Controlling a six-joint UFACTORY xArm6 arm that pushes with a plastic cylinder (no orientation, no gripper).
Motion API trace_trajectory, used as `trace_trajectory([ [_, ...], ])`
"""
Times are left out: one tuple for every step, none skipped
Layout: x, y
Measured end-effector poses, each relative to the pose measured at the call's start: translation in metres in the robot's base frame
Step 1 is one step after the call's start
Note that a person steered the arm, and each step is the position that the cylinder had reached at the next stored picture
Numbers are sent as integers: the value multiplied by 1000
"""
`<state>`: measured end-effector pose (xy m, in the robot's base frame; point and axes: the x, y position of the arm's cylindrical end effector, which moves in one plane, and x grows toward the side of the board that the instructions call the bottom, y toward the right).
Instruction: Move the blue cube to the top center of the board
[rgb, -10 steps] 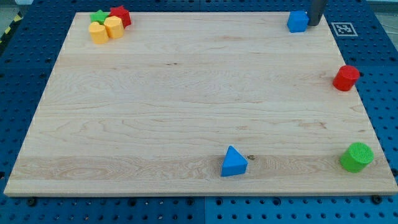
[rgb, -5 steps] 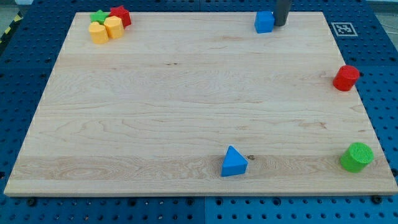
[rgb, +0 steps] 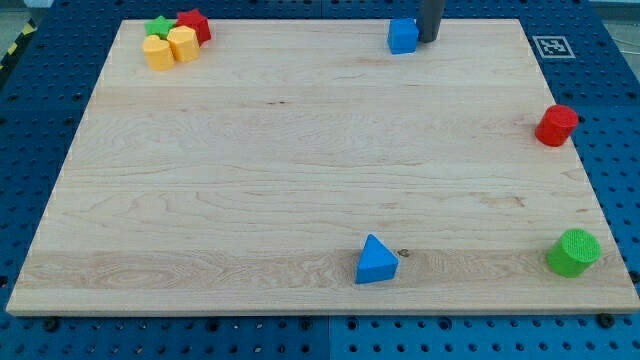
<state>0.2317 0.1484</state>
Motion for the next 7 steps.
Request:
trace_trajectory([
  [0, -4],
  [3, -12],
  [4, -17],
  [5, -28],
  [7, -36],
  [7, -50],
  [7, -51],
])
